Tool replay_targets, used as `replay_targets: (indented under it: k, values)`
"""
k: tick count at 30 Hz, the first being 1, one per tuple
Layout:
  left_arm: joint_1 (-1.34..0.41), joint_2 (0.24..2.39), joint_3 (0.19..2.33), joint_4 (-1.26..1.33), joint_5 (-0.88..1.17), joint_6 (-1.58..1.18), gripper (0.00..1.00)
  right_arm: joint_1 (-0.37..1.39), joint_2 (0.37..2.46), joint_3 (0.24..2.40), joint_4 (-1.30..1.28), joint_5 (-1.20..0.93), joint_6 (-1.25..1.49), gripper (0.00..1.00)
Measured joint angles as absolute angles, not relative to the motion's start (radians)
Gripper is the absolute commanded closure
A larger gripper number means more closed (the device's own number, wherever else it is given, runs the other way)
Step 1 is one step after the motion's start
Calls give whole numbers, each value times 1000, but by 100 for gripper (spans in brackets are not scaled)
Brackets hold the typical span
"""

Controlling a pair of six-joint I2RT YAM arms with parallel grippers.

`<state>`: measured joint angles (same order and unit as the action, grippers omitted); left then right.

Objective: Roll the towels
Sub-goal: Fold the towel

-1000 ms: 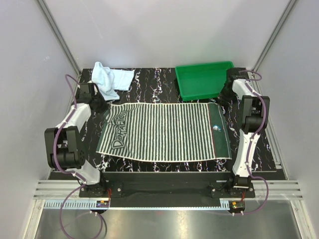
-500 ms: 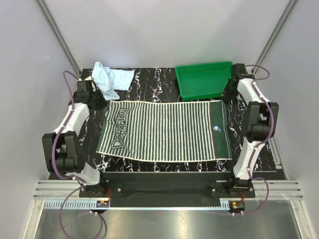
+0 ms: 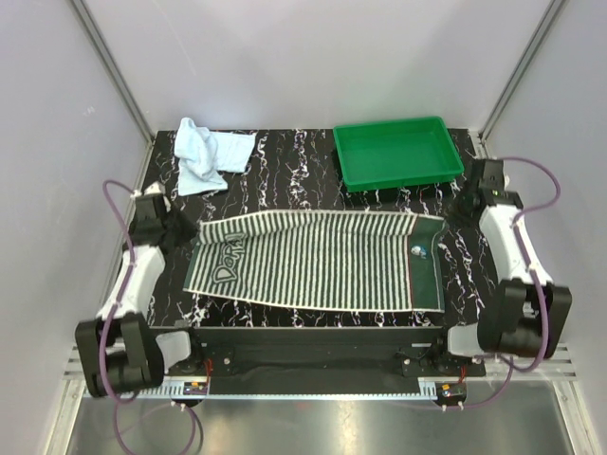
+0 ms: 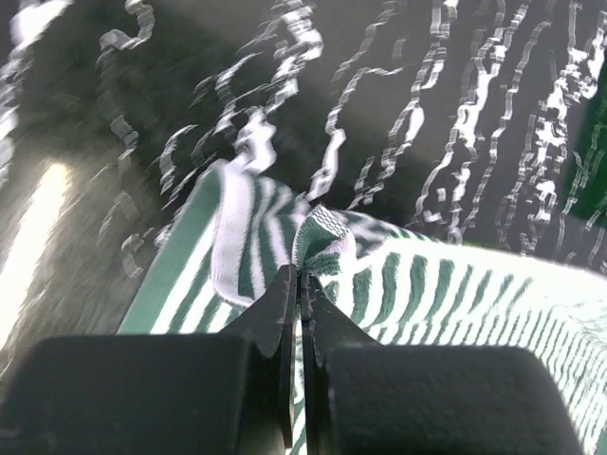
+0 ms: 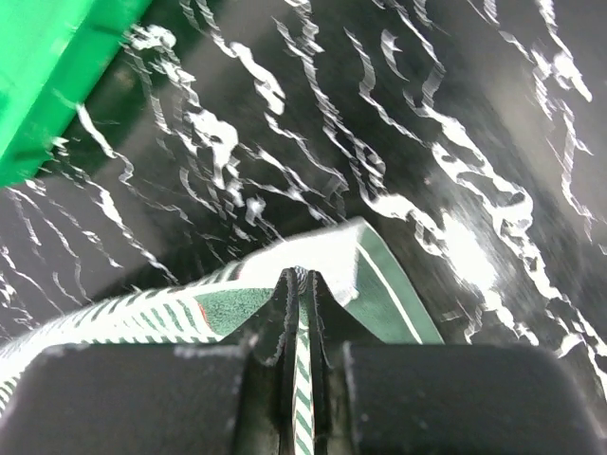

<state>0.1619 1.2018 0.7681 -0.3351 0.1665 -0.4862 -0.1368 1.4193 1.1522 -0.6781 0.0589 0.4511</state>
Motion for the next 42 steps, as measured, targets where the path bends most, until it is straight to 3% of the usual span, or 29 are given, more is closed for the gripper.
replay_targets:
  k: [6, 28, 31, 32, 33, 34, 35, 36, 37, 42]
  values:
    - [205, 1009, 636, -325, 68, -518, 100, -163, 1246, 982, -677, 59, 490, 100]
    - [221, 783, 496, -355, -84, -606, 98, -174, 851, 651, -755, 56, 757, 100]
    - [221, 767, 496, -390, -105, -630, 87, -175, 815, 622, -779, 72, 809, 77]
    - [221, 758, 496, -405, -110, -636, 82, -175, 800, 613, -791, 81, 832, 51]
    - [221, 742, 496, -420, -113, -639, 59, -175, 783, 606, -807, 95, 859, 6]
    - [222, 718, 496, -435, -117, -635, 46, -176, 764, 601, -824, 112, 879, 0]
    - [223, 682, 494, -442, -116, -637, 32, -178, 741, 599, -841, 123, 889, 0]
    - [224, 634, 492, -450, -116, -639, 6, -178, 710, 598, -857, 136, 902, 0]
    - [225, 579, 490, -461, -115, -635, 1, -178, 673, 598, -871, 149, 920, 0]
    - [225, 402, 509, -495, -113, -653, 1, -178, 533, 614, -928, 205, 979, 0]
